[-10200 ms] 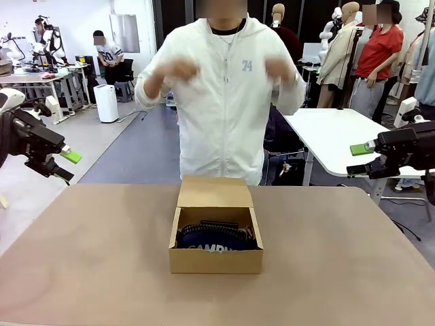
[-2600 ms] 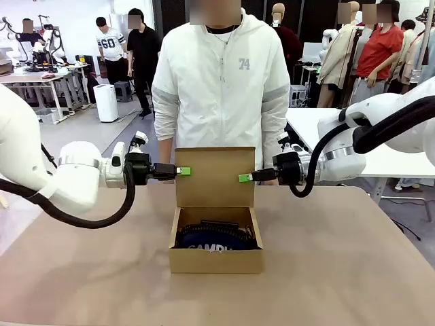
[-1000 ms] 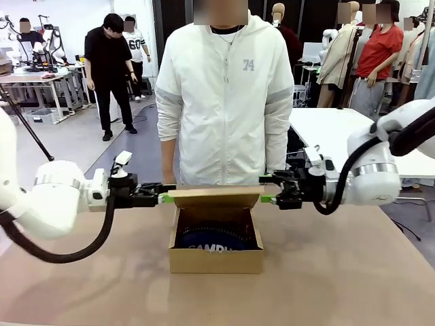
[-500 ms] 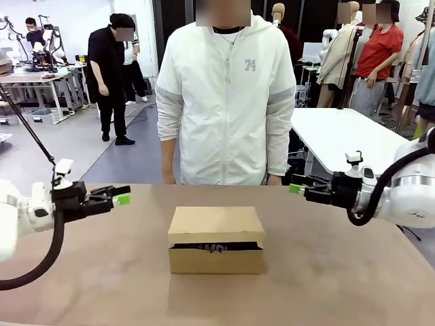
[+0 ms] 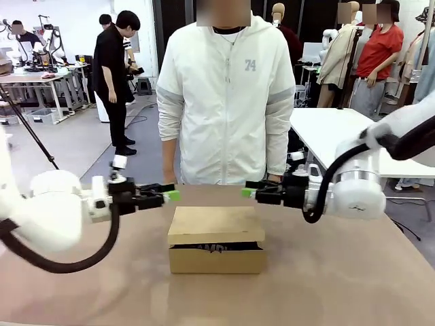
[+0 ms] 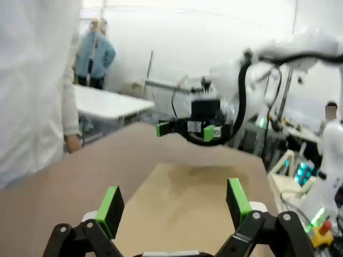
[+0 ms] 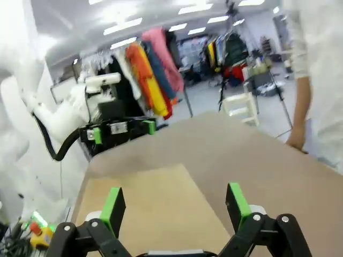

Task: Pack the items into the box.
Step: Close the Mailer Box.

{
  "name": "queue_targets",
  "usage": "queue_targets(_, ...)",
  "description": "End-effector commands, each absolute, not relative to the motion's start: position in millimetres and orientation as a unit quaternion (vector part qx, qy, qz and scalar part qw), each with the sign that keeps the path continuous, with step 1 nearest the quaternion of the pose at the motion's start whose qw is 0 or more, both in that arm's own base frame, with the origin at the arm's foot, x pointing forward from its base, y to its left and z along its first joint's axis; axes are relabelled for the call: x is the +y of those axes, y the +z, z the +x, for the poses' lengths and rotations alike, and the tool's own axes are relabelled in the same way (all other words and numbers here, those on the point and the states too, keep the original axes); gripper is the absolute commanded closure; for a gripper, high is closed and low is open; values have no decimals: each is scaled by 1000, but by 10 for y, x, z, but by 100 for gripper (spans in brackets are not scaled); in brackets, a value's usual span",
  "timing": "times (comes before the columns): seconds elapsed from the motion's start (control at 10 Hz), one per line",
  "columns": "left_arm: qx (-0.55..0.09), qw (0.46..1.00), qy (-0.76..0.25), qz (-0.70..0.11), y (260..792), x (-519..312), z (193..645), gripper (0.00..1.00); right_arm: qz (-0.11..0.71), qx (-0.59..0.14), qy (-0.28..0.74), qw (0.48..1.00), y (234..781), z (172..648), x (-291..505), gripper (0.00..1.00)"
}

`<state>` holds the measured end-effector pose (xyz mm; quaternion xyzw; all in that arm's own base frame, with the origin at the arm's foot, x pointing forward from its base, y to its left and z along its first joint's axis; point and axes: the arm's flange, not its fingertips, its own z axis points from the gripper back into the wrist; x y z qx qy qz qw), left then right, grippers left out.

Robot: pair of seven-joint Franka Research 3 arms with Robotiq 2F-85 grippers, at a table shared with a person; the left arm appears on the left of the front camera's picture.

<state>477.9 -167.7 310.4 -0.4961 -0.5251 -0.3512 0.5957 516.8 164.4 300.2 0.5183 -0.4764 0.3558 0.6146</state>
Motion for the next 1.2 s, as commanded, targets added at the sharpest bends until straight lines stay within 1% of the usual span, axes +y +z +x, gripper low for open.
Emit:
queue_targets(0.0,-486,618,-425,-450,2909,-1841,4993,0,490,-424,462,606,2929,5236,1713,0)
queue_targets(0.1,-477,625,-451,-423,2816,-1945,4997,0,483,-403,488,605,2866,5228,1739,0)
queue_targets(0.3,-454,602,-507,-418,2696,-2058,4938,0,458,-367,540,603,2782,5174,1772,0)
queue_targets(0.5,-450,572,-553,-406,2614,-2049,4845,0,443,-350,570,597,2678,5135,1815,0)
queue_targets(0.6,-442,568,-568,-397,2570,-2054,4810,0,430,-345,582,598,2628,5122,1841,0)
queue_targets(0.8,-434,571,-579,-389,2507,-2049,4792,0,411,-333,592,608,2554,5135,1863,0)
queue_targets(0.9,-436,572,-577,-388,2520,-2054,4804,0,414,-333,589,609,2555,5151,1860,0)
queue_targets(1.1,-460,563,-560,-397,2621,-2000,4795,0,431,-350,584,592,2642,5130,1810,0)
